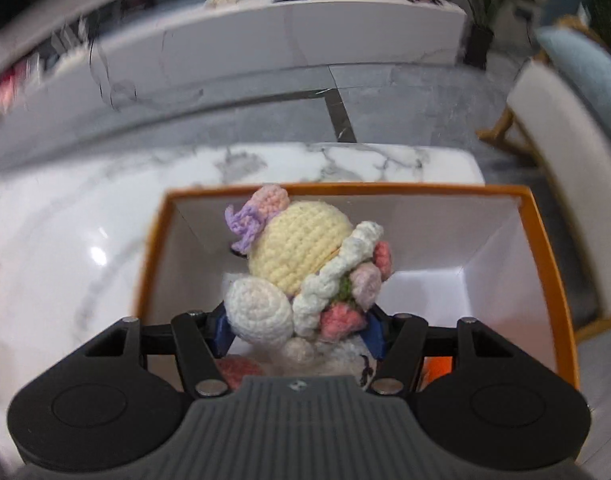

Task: Organize objects
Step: 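Lower the bunny plush into the orange box and open the right gripper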

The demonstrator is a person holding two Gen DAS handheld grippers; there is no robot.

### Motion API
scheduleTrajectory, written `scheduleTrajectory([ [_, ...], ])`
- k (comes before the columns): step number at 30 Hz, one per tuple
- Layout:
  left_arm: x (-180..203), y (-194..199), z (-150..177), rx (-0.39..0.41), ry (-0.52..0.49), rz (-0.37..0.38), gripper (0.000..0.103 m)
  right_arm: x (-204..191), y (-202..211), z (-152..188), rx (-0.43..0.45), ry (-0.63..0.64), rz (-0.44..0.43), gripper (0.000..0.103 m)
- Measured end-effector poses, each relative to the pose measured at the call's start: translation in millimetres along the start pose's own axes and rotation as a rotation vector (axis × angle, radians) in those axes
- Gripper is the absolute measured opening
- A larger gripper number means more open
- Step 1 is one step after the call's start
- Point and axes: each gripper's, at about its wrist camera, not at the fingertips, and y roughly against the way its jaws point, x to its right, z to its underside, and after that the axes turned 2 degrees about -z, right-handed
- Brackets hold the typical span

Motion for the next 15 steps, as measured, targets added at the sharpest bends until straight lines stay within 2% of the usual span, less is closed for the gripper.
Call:
scheduleTrajectory([
  [2, -1.7, -0.5, -0.5, -0.004, 0.004, 0.005, 0.088, -2.3, -5.9, 1.2, -0.016, 0.033, -0.021, 0.063],
  [8, -5.3, 2.5, -2.1, 0.004, 0.030, 0.042, 0.088, 5.9, -5.9, 0.7, -0.032, 0.010, -0.062, 0.065],
  [15, -2.3, 3.2, -0.2, 0.006, 0.016, 0.039, 0.088, 3.2, -12.9, 0.8, -0.031, 0.006, -0.051, 0.067],
])
